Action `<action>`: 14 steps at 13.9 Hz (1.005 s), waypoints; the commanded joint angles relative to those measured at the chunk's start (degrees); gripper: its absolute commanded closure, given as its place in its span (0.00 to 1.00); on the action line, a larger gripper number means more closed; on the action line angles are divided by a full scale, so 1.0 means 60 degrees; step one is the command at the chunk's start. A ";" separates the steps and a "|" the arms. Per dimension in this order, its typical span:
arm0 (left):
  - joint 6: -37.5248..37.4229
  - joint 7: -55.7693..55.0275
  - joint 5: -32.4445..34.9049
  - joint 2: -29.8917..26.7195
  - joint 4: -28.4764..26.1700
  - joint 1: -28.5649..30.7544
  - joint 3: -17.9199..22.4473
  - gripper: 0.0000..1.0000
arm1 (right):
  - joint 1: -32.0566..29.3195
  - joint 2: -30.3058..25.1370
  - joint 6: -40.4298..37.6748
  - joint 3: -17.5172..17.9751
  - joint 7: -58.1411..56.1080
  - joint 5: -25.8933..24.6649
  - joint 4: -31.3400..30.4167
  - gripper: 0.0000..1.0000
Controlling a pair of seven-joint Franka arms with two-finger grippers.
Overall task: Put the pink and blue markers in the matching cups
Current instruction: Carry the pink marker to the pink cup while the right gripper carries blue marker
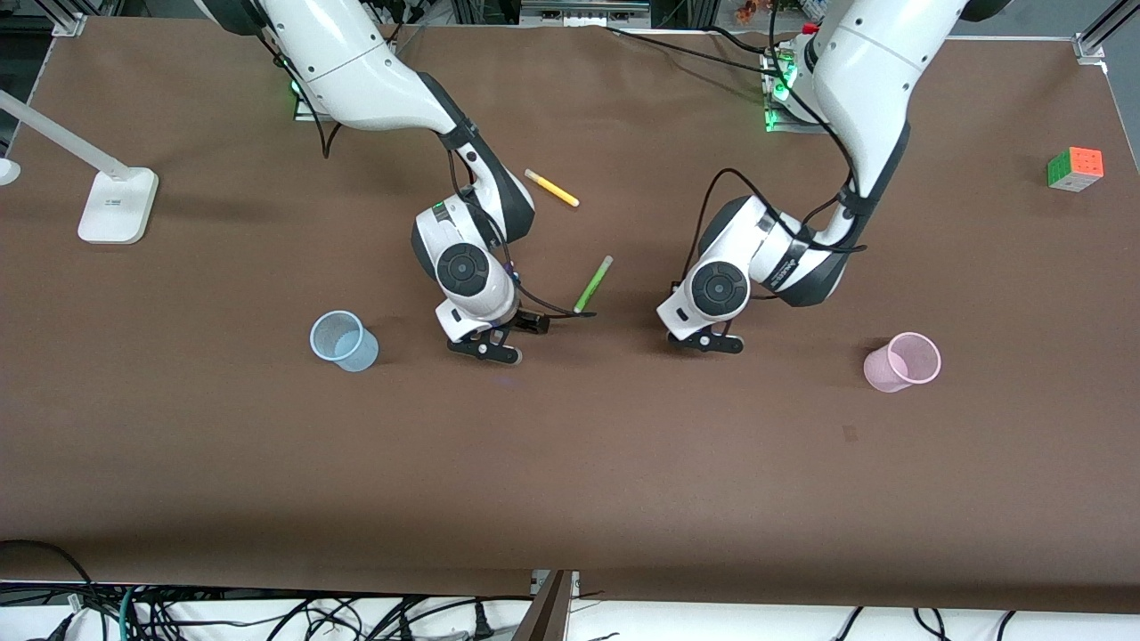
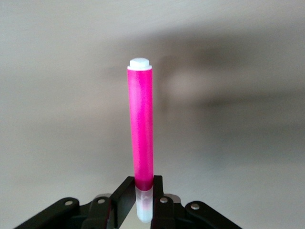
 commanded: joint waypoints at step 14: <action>-0.4835 0.6261 0.5259 -0.0184 0.1977 0.0677 0.0636 1.00 | -0.0044 -0.0937 -0.0163 0.0006 -0.0472 0.0250 -0.1116 1.00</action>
